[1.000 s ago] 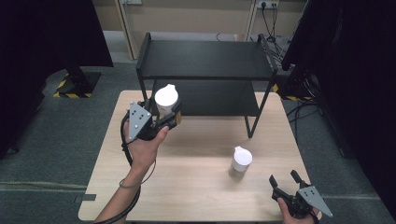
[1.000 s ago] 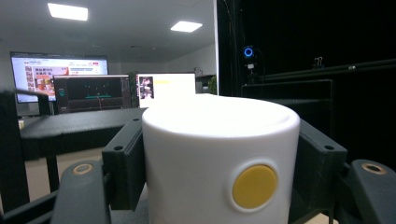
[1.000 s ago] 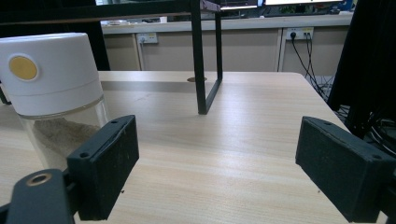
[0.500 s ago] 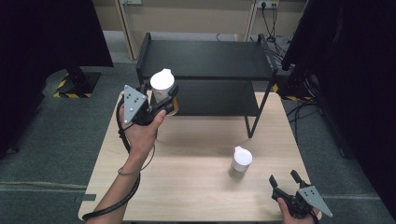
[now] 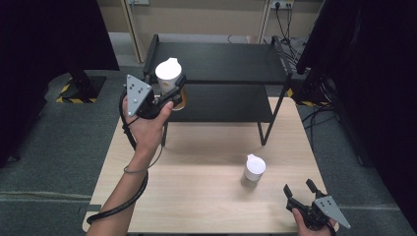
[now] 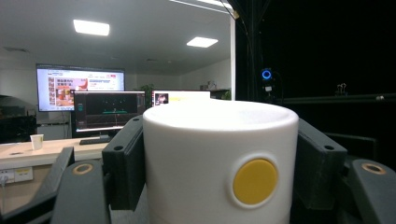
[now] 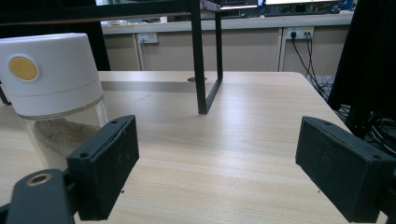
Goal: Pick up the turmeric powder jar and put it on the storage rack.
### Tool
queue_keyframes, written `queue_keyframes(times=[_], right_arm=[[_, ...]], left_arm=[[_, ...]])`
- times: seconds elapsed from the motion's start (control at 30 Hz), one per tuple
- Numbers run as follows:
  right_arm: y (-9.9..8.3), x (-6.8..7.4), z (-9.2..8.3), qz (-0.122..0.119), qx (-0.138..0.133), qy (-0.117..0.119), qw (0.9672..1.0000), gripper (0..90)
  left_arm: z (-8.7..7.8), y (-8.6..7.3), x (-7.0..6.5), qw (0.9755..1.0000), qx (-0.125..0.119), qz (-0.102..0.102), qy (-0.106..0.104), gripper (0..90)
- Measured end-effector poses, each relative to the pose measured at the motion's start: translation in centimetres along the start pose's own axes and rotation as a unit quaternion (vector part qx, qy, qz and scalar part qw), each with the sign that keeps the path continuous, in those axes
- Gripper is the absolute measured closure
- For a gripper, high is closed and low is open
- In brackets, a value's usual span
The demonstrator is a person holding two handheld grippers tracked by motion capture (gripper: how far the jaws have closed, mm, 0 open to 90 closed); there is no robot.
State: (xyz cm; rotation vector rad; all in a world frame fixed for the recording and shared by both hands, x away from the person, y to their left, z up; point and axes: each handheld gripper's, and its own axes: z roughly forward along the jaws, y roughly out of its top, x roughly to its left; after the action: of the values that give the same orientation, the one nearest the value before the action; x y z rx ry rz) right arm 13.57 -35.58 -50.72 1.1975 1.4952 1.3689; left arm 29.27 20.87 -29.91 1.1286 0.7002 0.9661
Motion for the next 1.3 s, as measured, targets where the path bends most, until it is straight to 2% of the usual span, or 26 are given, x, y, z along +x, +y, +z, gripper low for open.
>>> queue_keyframes(times=[0.23, 0.63, 0.83, 1.17, 1.3], right_arm=[[0.0, 0.0, 0.0, -0.001, 0.001, -0.001, 1.0000, 13.6], [0.1, 0.1, 0.0, -0.001, 0.001, -0.001, 1.0000, 13.6], [0.0, 0.0, 0.0, 0.000, 0.000, -0.001, 1.0000, 13.6], [0.1, 0.0, 0.0, 0.001, 0.002, 0.000, 1.0000, 13.7], [0.1, 0.0, 0.0, 0.001, 0.002, 0.000, 1.0000, 13.6]], left_arm=[[0.7, 1.6, 0.5, 0.9998, -0.011, 0.005, 0.013, 30.7], [1.7, 2.9, 1.0, 0.9995, -0.019, 0.007, 0.024, 30.7], [2.7, 3.4, 1.4, 0.9994, -0.013, 0.003, 0.032, 30.7], [5.1, 4.3, 1.9, 0.9984, 0.002, 0.016, 0.055, 30.7], [5.4, 4.4, 2.0, 0.9981, 0.003, 0.018, 0.060, 30.7]])
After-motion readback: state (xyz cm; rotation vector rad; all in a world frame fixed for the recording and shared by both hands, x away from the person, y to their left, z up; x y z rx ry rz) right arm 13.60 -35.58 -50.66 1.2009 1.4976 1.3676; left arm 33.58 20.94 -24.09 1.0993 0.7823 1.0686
